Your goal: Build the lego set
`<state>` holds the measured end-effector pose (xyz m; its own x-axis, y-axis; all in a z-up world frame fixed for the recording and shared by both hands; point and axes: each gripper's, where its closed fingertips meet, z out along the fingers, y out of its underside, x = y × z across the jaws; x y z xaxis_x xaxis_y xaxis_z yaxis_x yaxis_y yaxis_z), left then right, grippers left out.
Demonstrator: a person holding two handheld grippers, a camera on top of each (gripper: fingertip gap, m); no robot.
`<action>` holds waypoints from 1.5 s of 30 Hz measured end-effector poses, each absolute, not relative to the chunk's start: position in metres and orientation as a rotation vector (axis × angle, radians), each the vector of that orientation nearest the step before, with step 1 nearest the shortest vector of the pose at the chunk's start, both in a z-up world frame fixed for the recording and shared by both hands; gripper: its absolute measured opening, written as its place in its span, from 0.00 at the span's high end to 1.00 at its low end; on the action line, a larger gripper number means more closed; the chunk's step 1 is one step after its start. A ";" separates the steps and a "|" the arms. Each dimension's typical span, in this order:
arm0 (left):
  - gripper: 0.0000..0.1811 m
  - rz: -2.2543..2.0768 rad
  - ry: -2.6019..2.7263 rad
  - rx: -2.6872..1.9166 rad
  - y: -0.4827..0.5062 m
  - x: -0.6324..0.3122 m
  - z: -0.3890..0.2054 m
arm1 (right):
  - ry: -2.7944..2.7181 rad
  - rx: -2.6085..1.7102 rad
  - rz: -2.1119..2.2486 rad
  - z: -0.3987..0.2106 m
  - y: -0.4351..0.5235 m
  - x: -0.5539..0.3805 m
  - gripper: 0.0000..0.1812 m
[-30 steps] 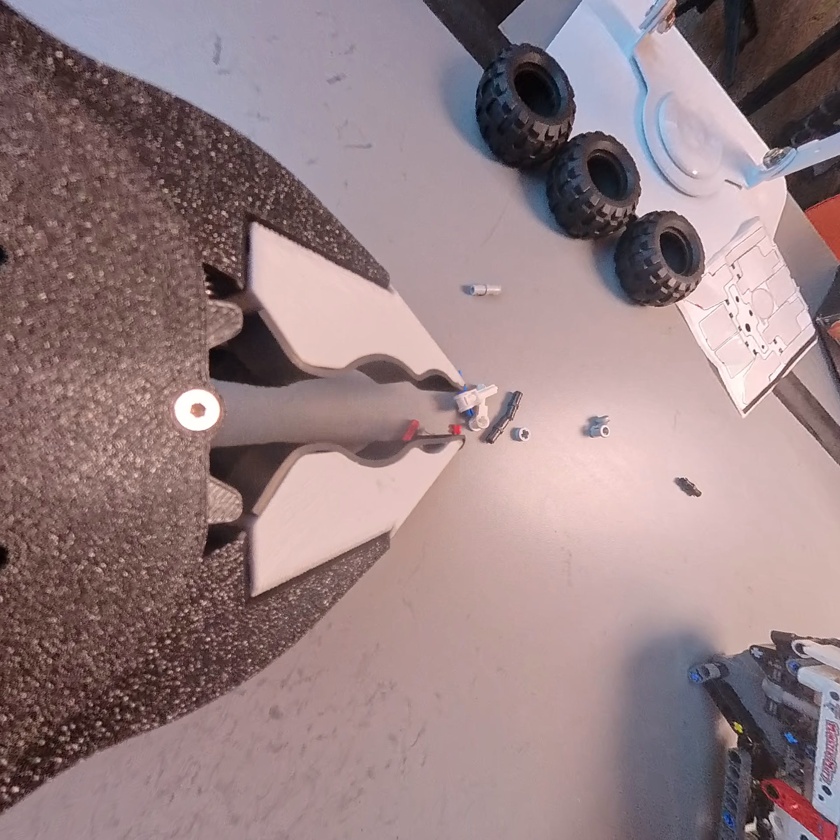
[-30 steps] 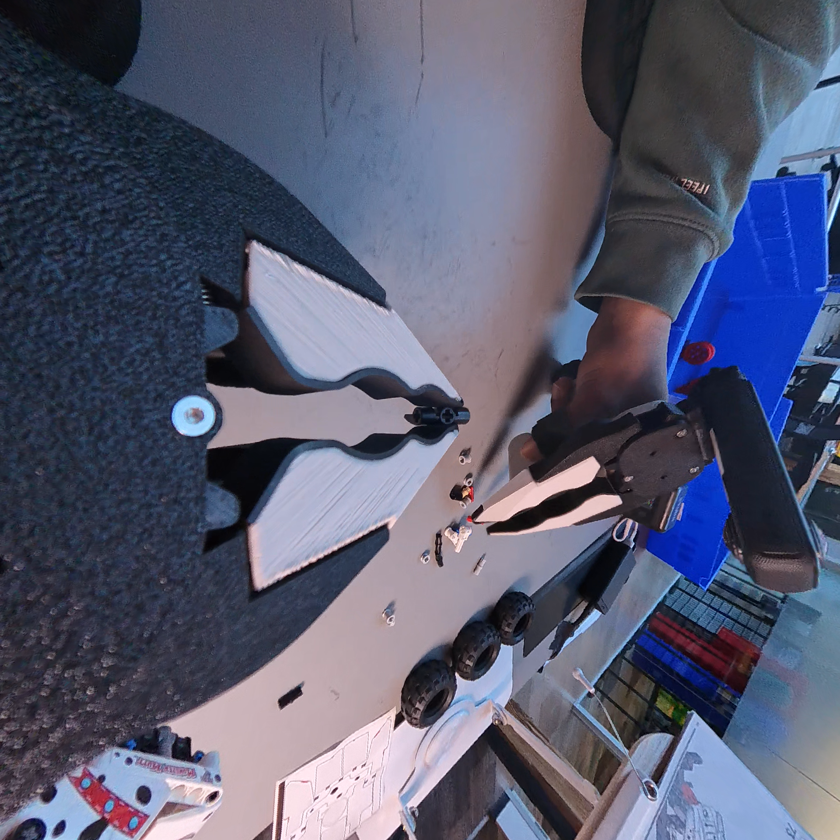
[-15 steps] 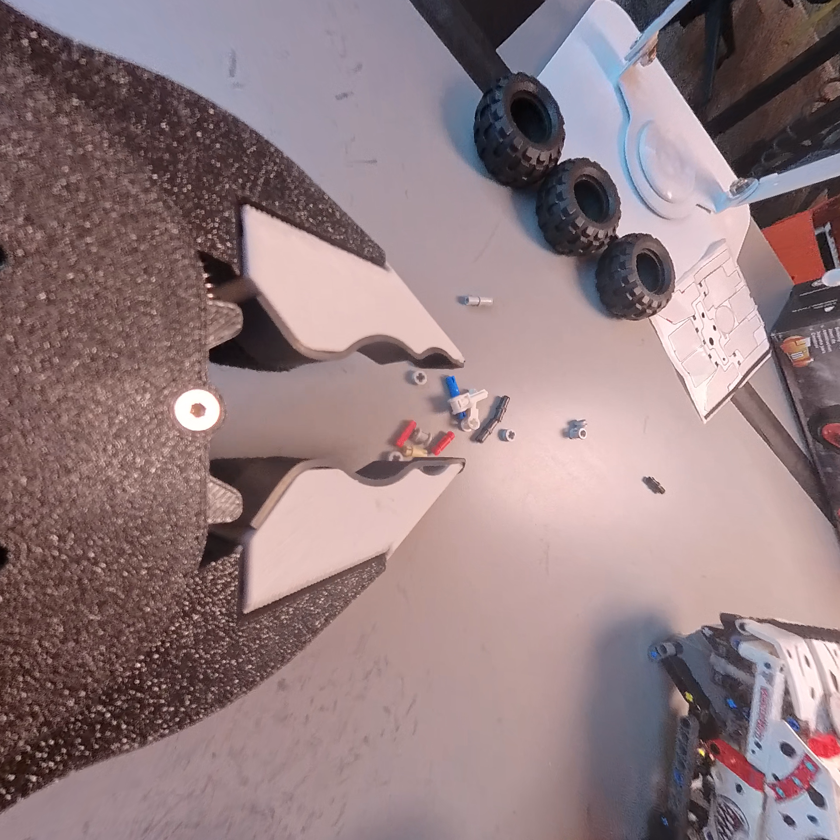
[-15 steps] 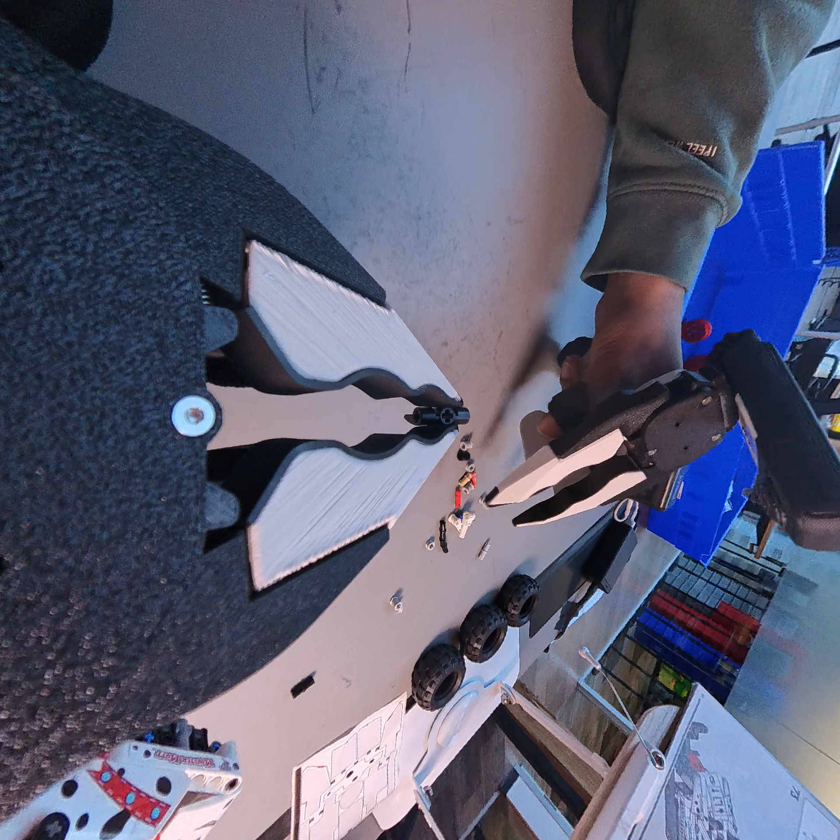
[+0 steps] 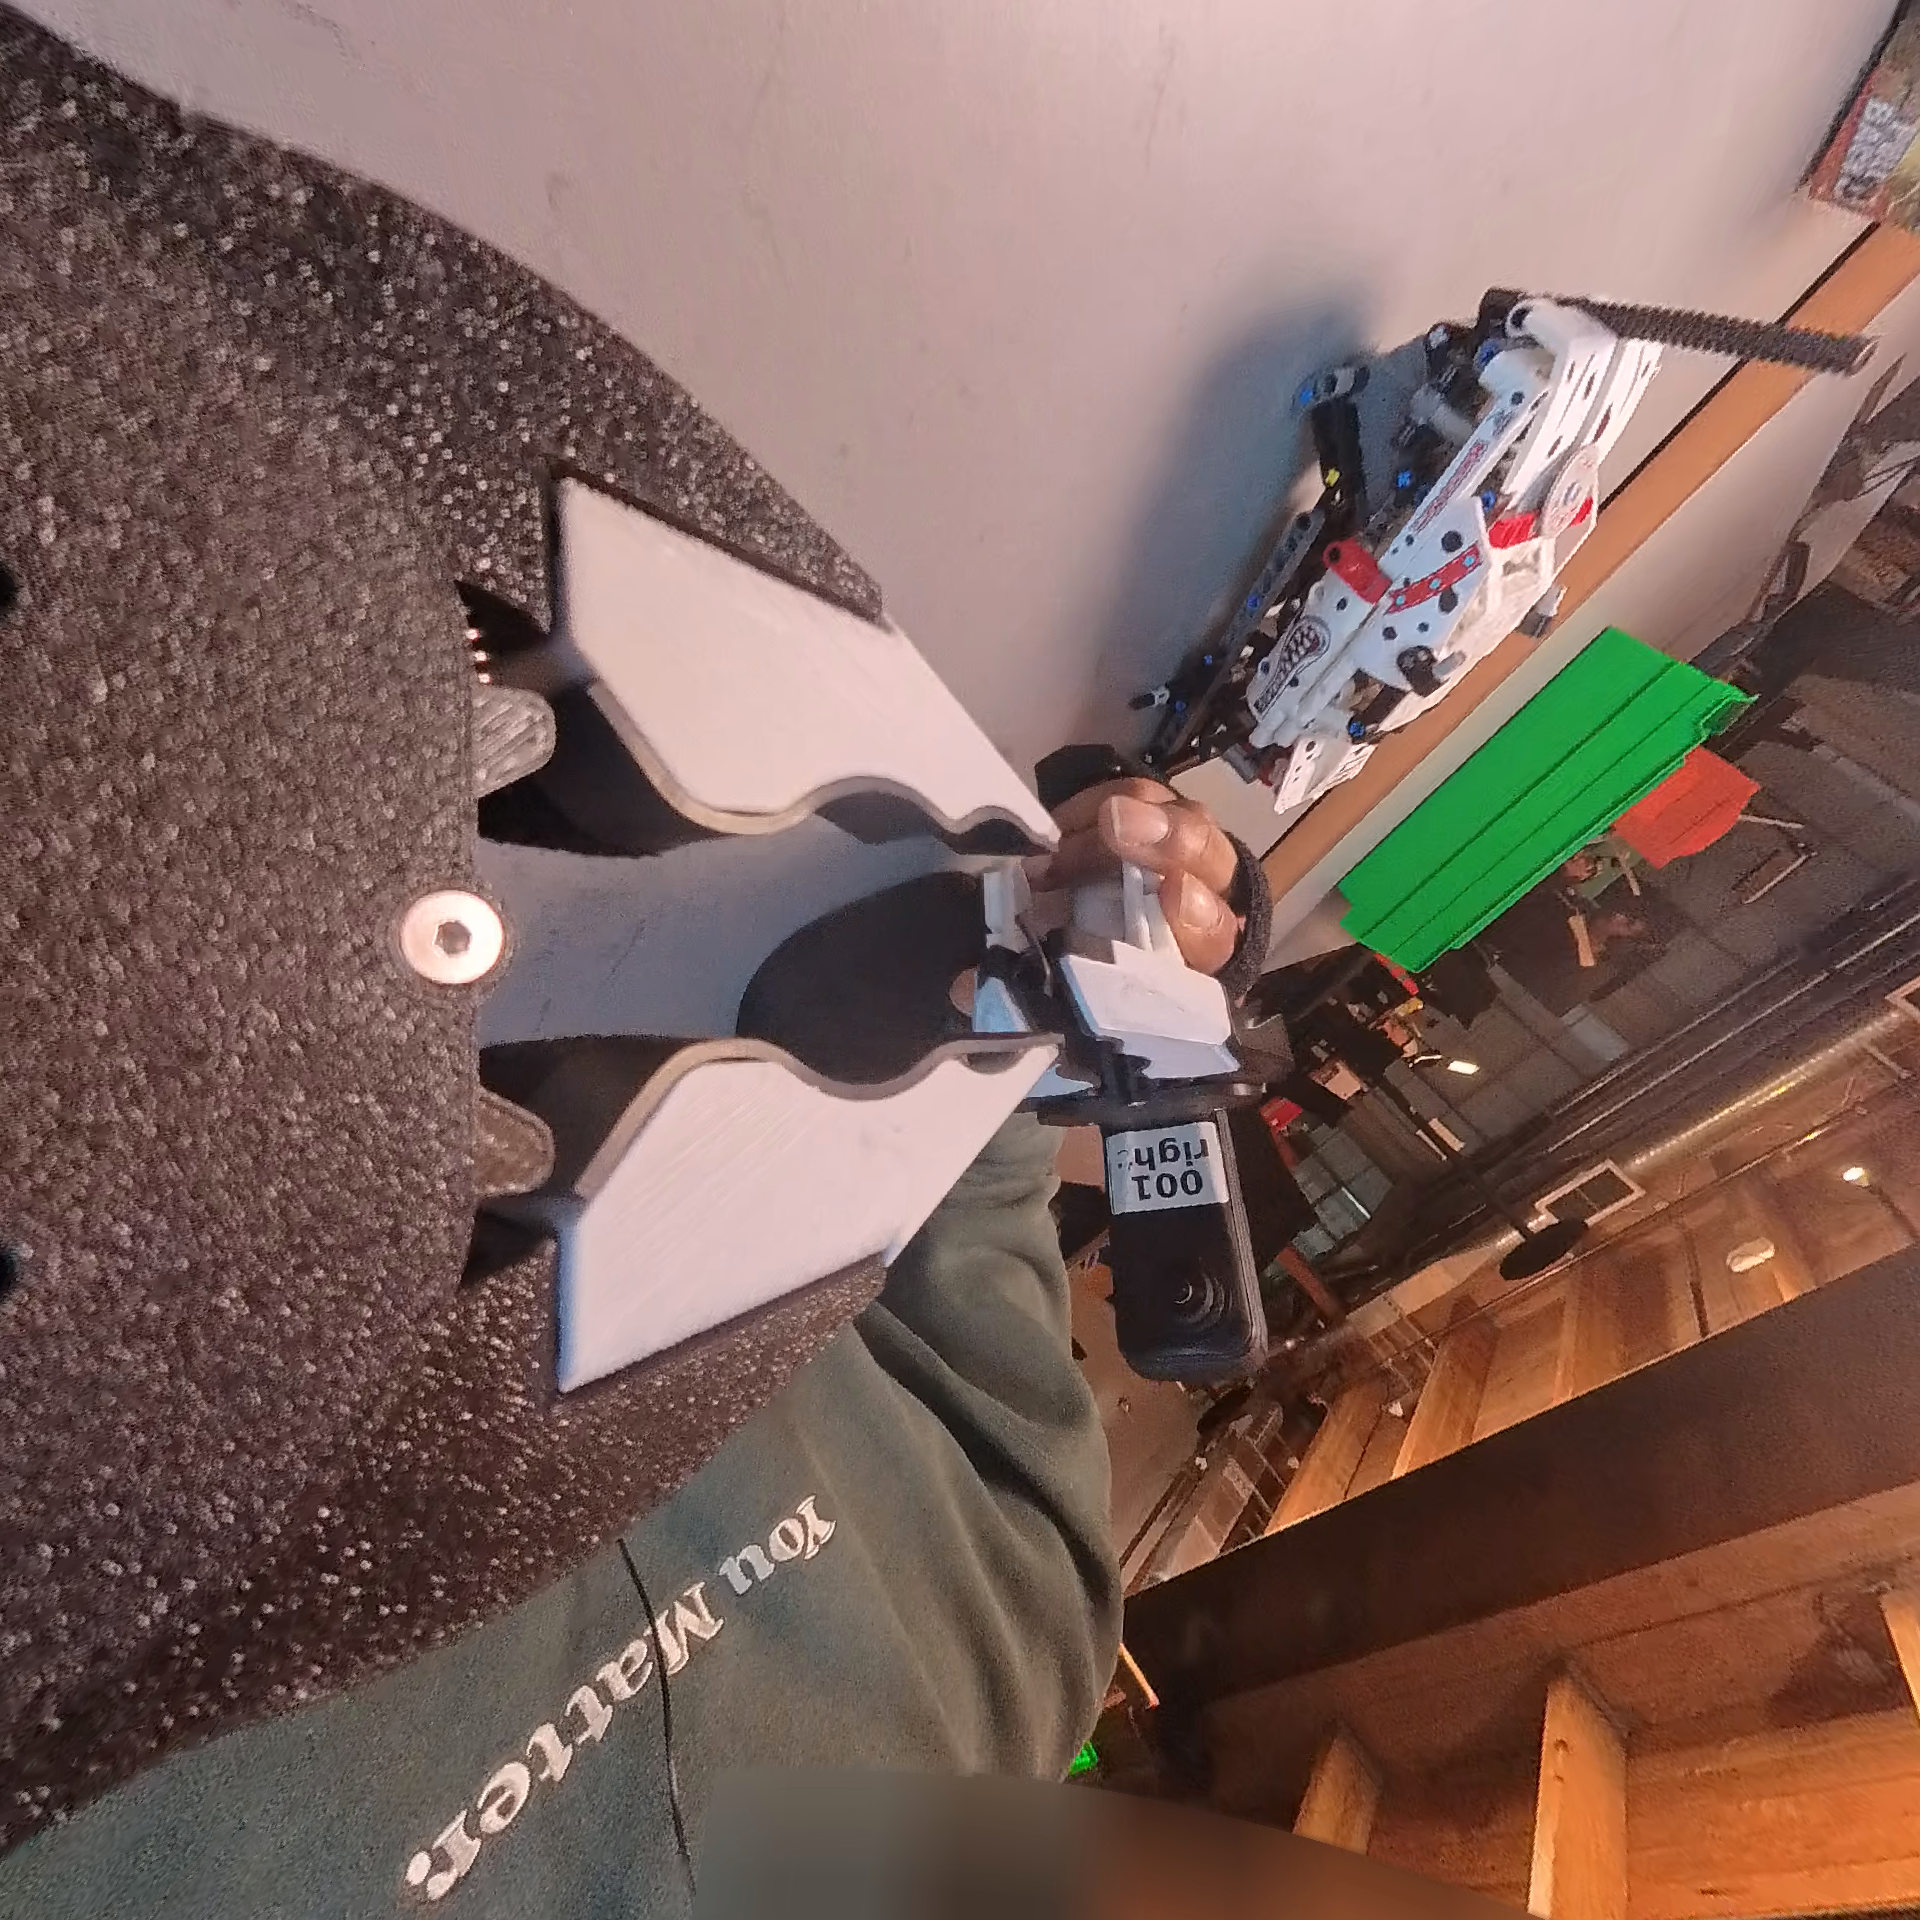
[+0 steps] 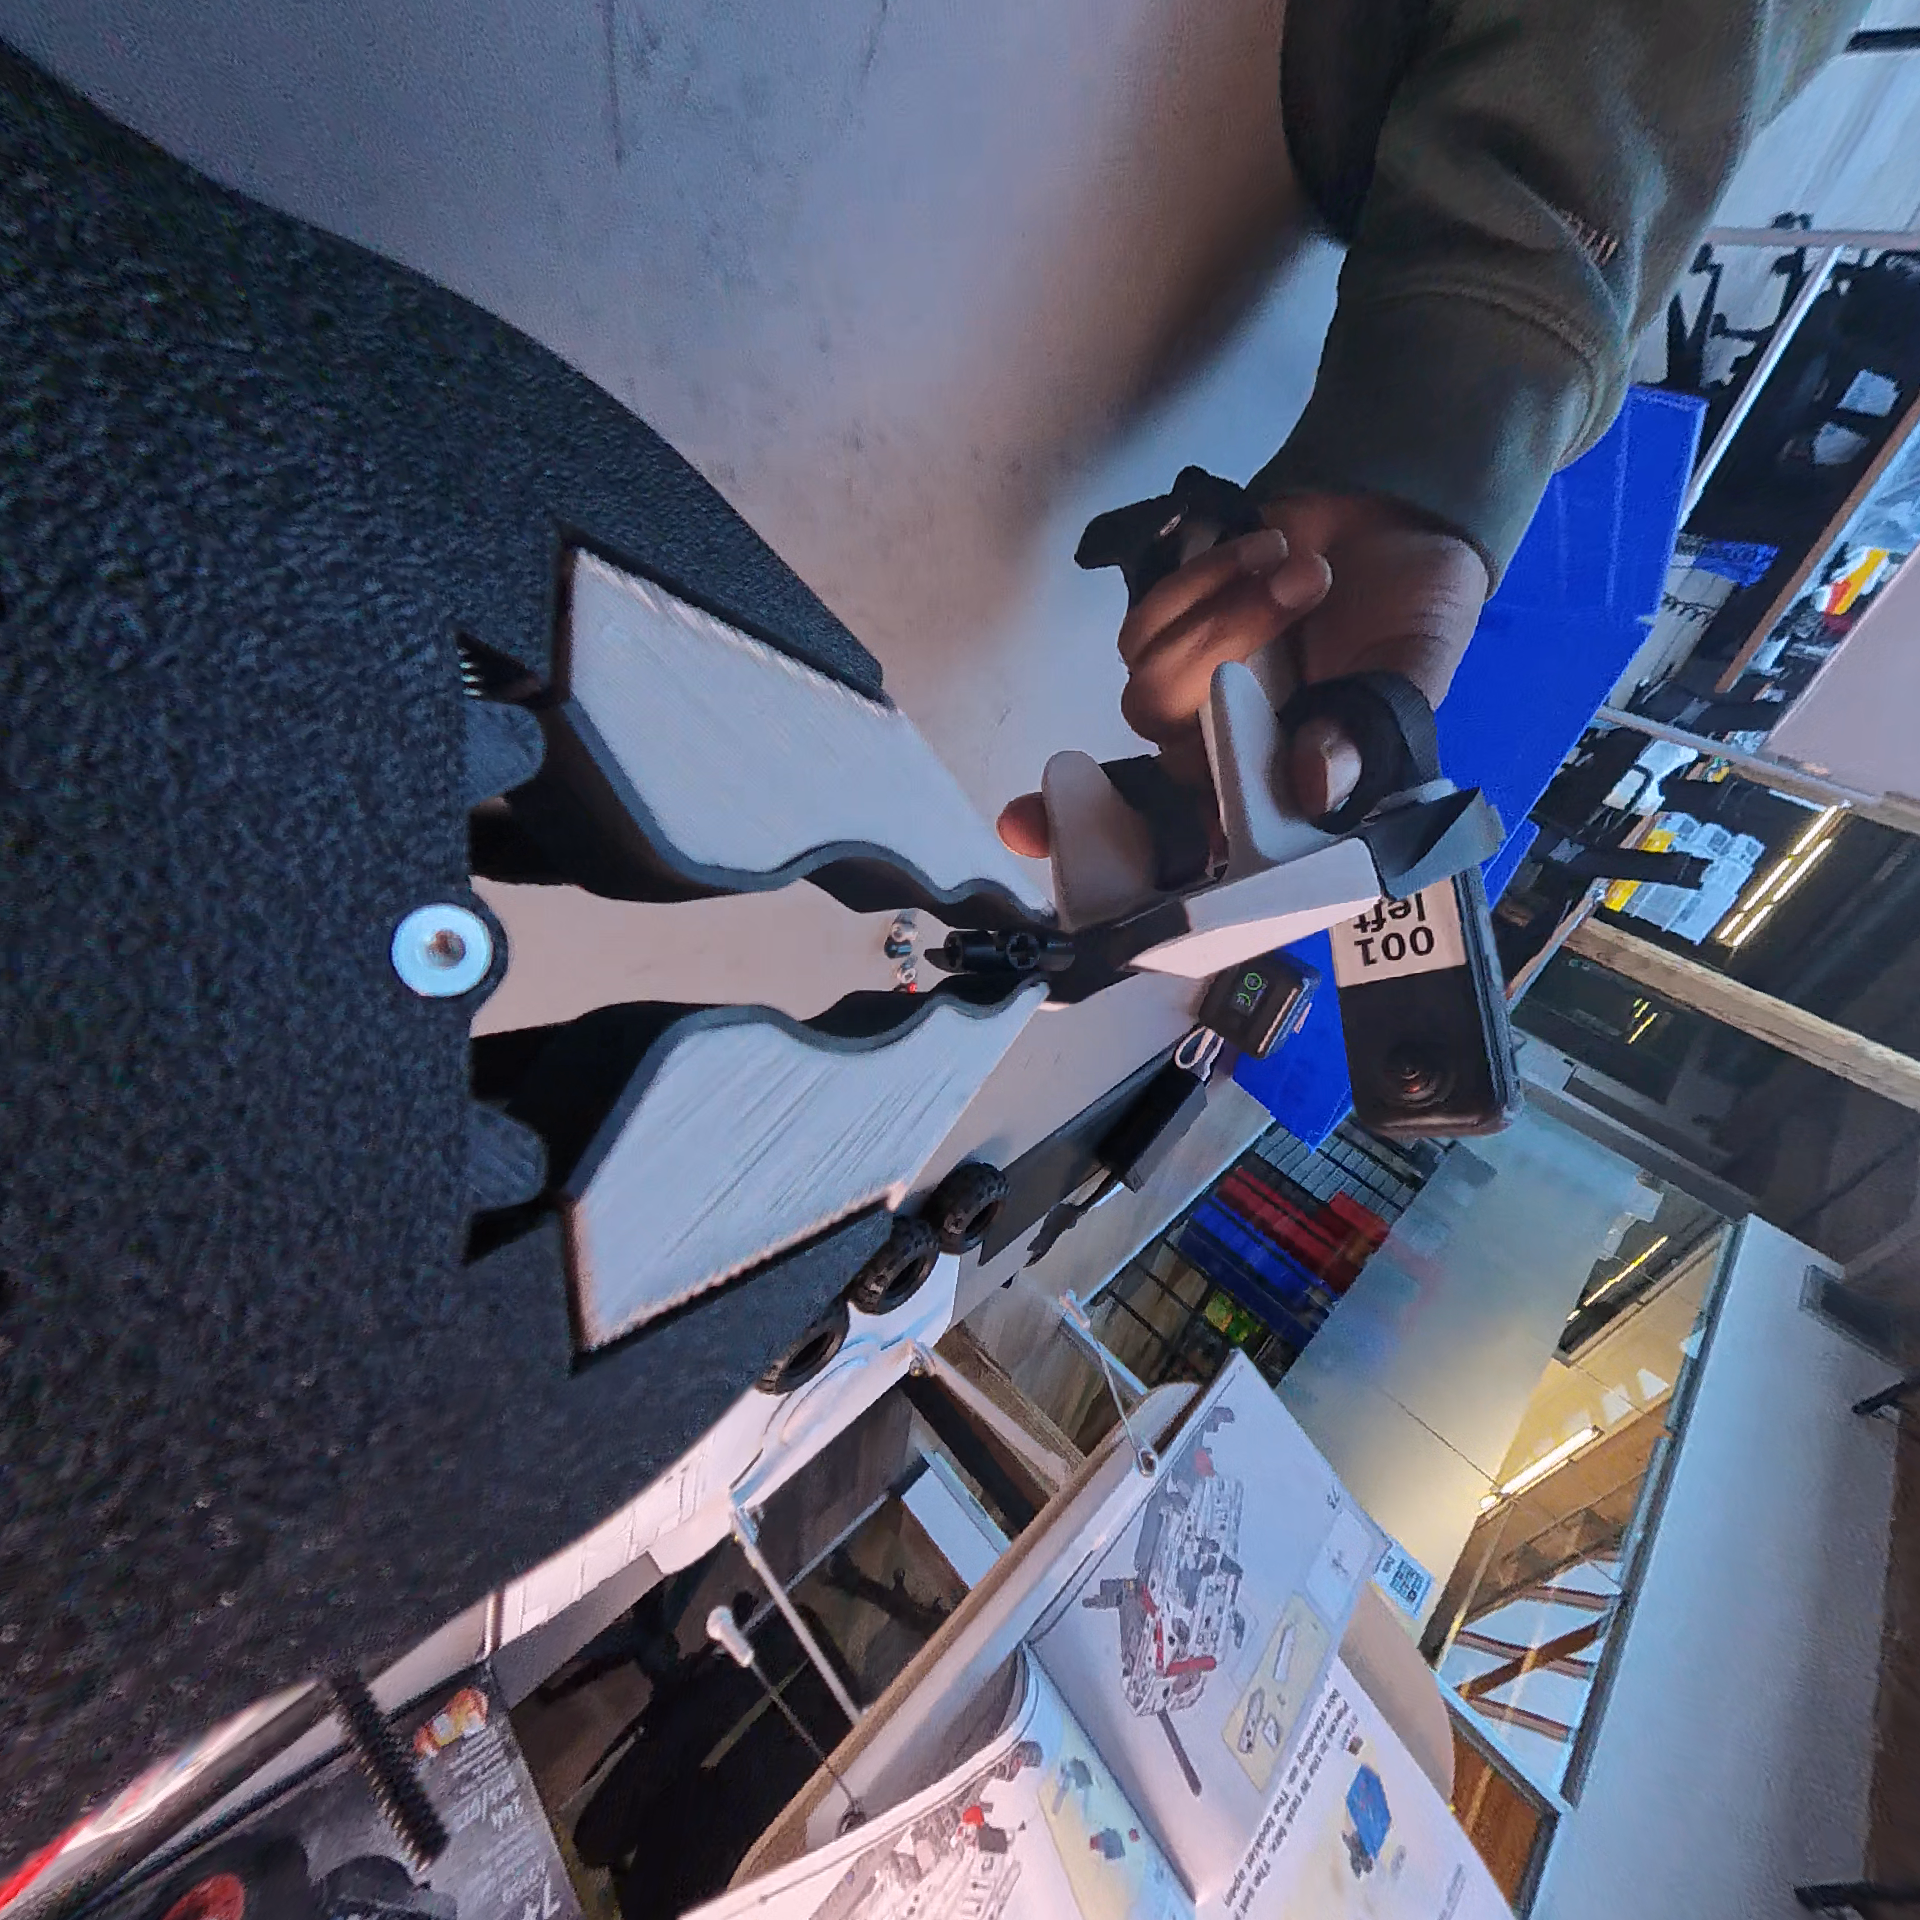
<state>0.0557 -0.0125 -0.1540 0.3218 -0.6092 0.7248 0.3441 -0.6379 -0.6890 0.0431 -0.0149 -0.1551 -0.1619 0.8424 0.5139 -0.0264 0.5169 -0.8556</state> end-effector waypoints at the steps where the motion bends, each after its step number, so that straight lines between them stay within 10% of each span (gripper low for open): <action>1: 0.85 -1.453 0.254 -1.765 -0.014 0.060 -0.155 | -1.559 -0.715 0.888 -0.156 -0.018 0.043 0.97; 10: 0.93 -0.934 0.339 -1.867 -0.021 0.026 -0.135 | -1.560 -0.753 0.794 -0.154 -0.008 0.043 0.86; 19: 0.93 0.698 -0.254 -2.357 -0.195 -0.296 -0.129 | -1.522 -1.000 0.942 -0.150 0.022 0.054 0.77; 30: 0.86 0.802 -0.334 -2.524 -0.243 -0.354 -0.169 | -1.522 -1.085 0.874 -0.161 0.026 0.057 0.78; 45: 0.68 0.360 -0.304 -1.722 -0.133 -0.300 -0.052 | -1.492 -1.130 0.904 -0.171 0.034 0.064 0.81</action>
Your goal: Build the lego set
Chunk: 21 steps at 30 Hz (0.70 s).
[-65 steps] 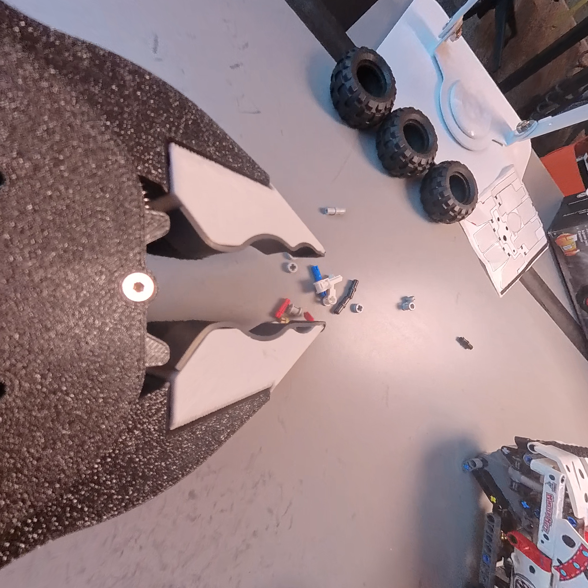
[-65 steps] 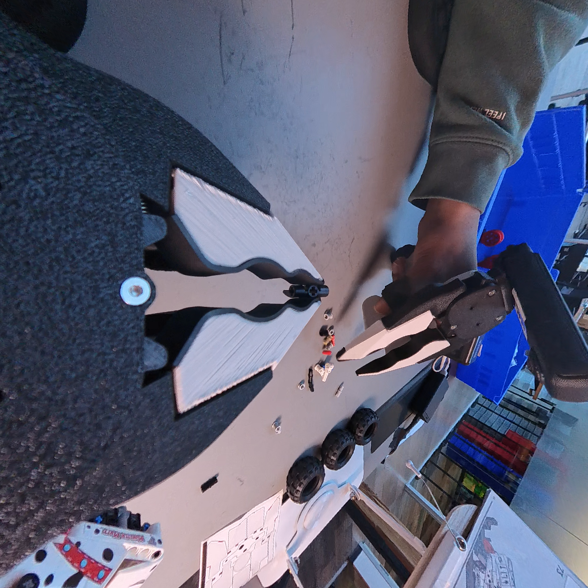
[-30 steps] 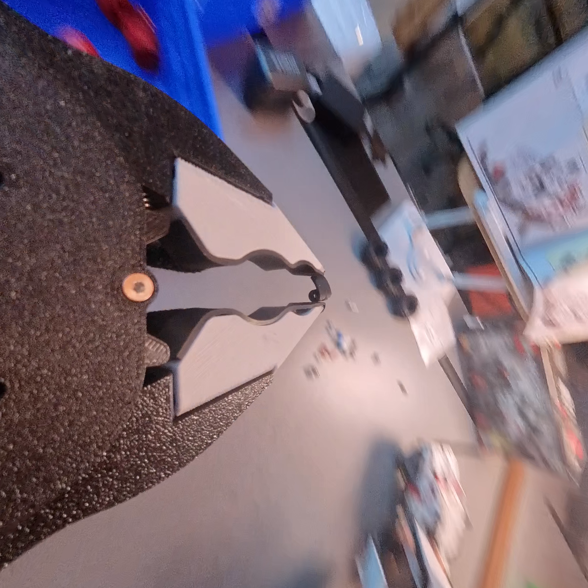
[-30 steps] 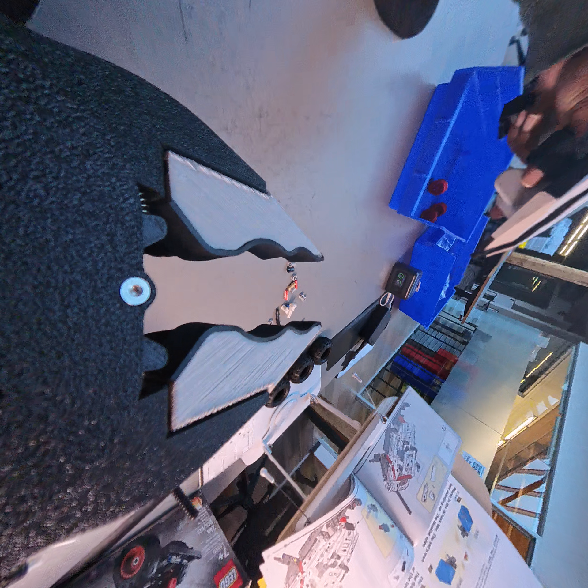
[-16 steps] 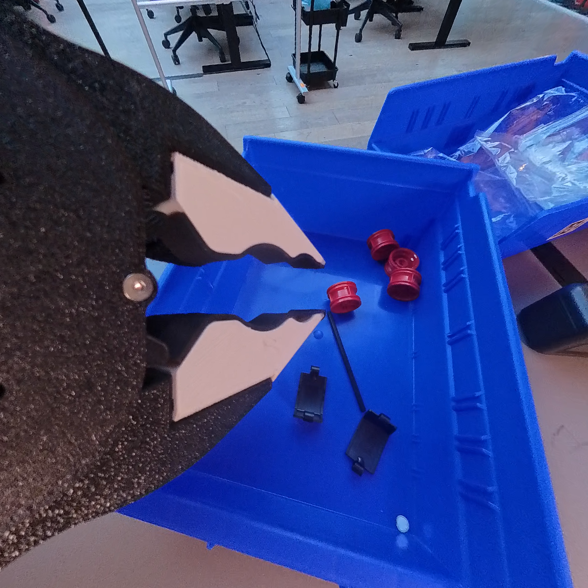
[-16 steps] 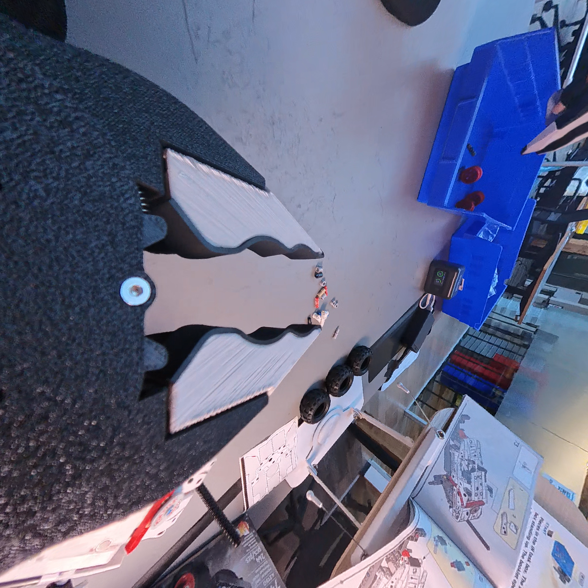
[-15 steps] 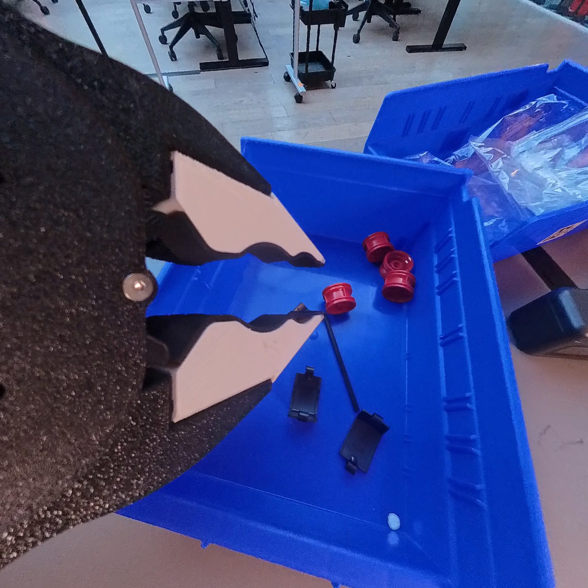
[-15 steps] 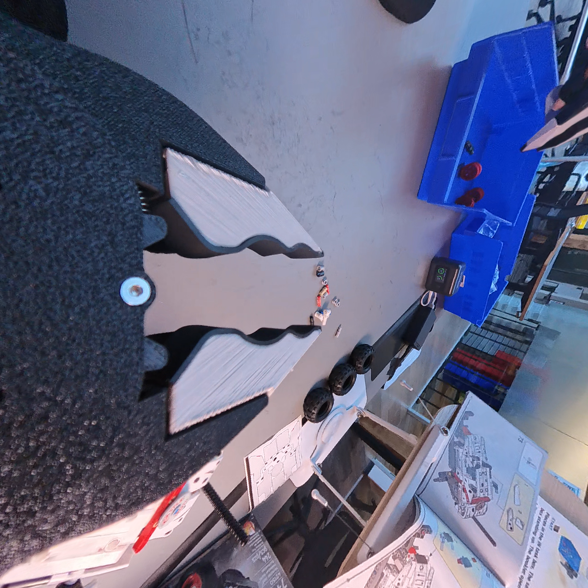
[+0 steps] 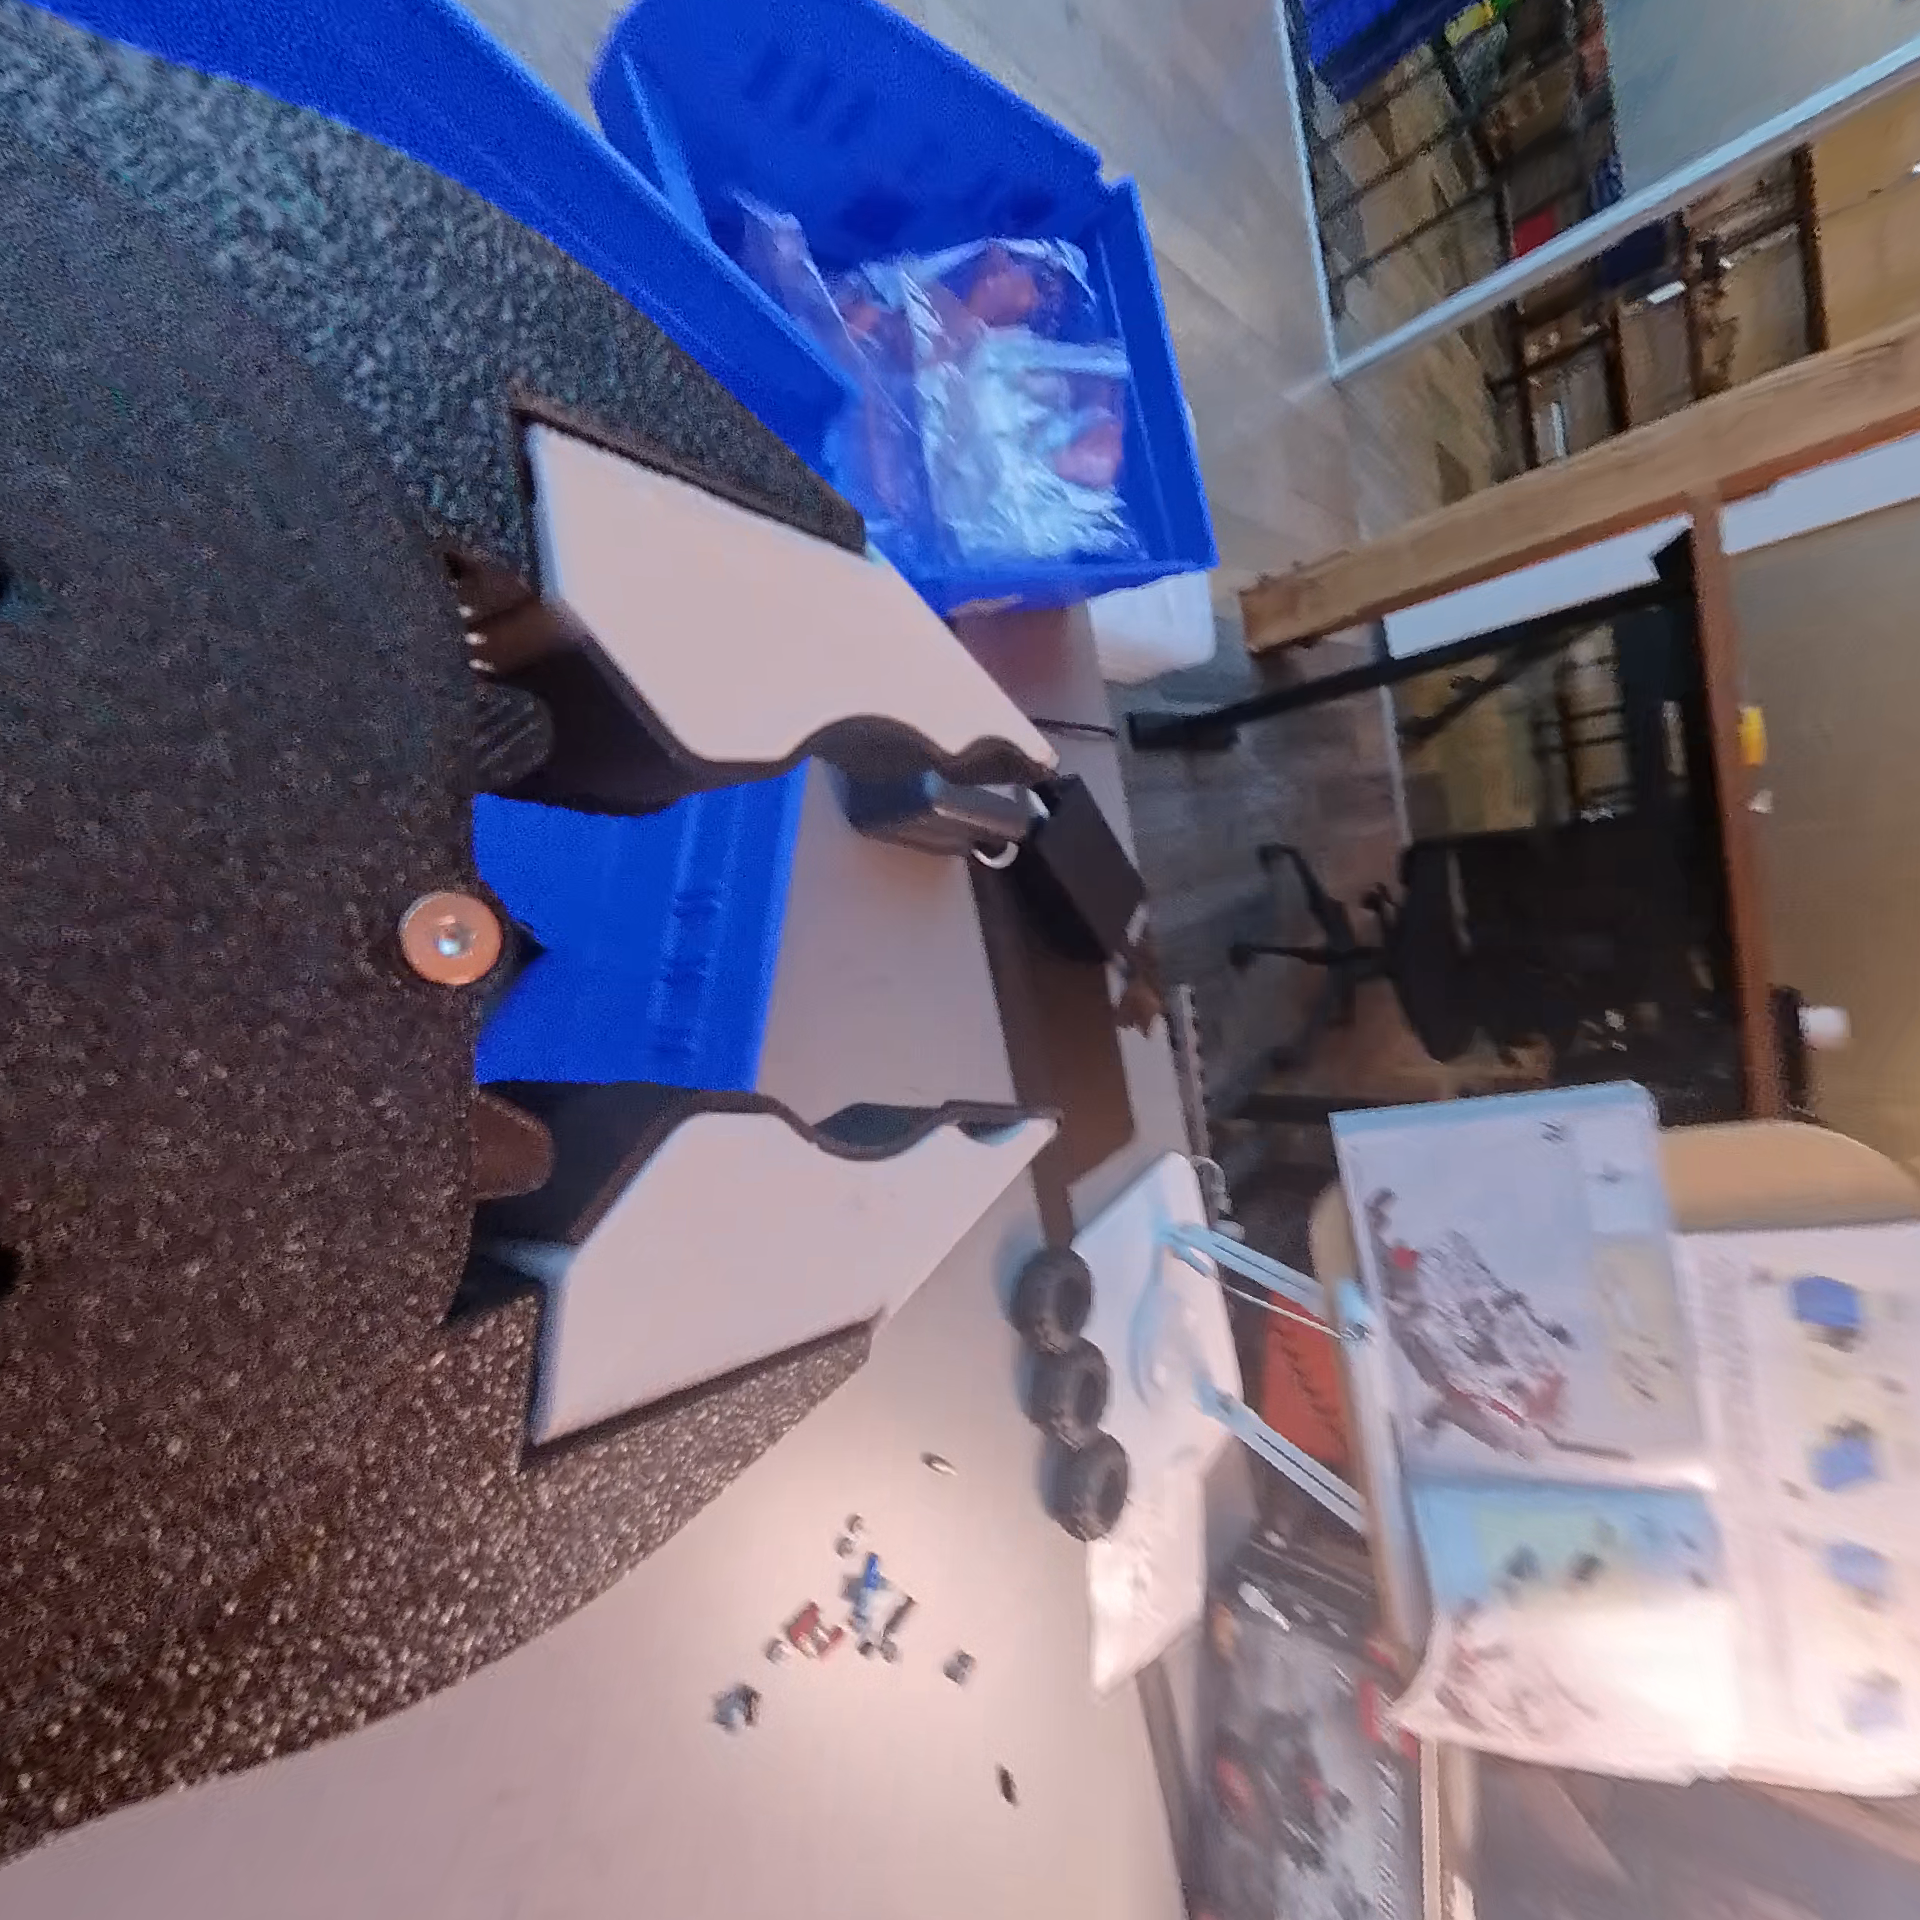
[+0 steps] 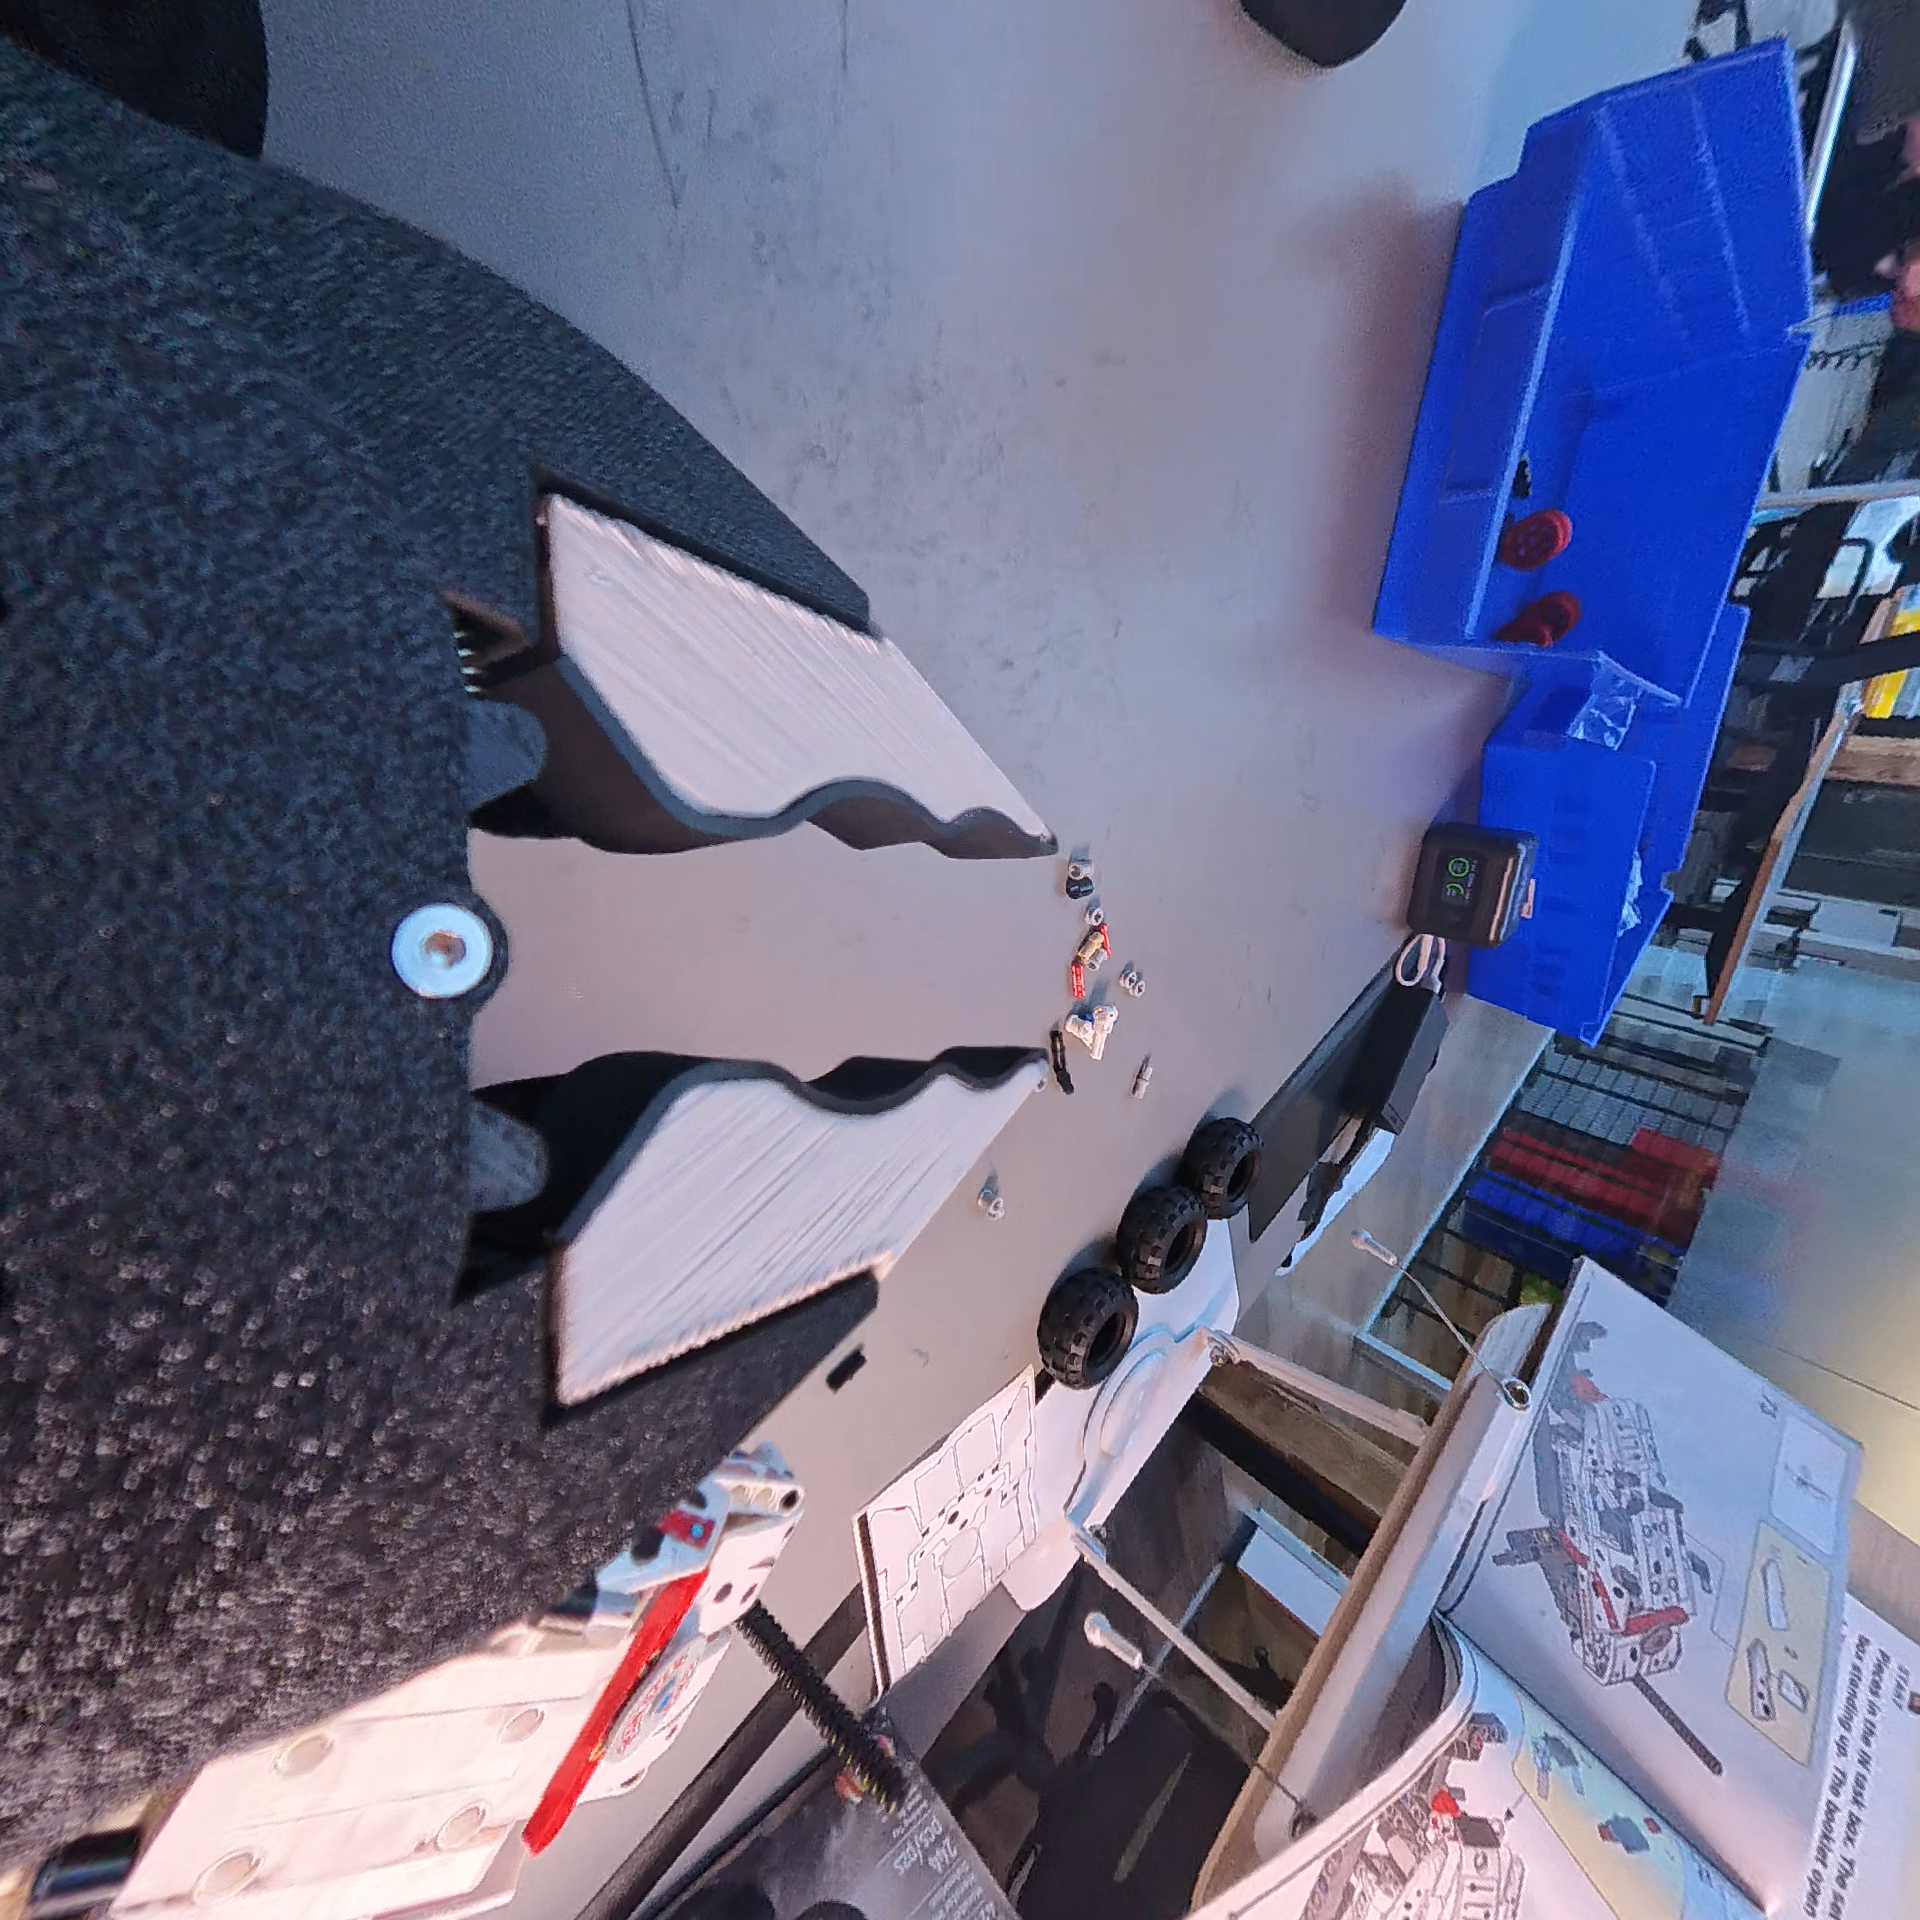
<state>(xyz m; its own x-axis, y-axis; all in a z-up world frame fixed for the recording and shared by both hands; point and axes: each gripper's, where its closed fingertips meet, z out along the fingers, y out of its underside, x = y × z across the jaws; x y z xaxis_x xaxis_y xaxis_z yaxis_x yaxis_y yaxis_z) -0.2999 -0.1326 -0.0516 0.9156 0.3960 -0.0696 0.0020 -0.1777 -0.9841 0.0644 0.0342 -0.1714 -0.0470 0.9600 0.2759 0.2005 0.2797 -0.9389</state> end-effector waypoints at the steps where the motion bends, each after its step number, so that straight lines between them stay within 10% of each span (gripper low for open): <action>1: 0.74 0.319 -0.292 -1.663 -0.122 -0.295 -0.044 | -1.502 -1.123 0.895 -0.173 0.033 0.064 0.82; 6: 1.00 0.137 -0.215 -1.431 -0.055 -0.272 -0.011 | -1.539 -1.108 0.874 -0.183 0.027 0.060 0.83; 21: 1.00 0.145 -0.173 -1.481 0.184 -0.282 -0.008 | -1.529 -1.118 0.878 -0.188 0.027 0.056 0.85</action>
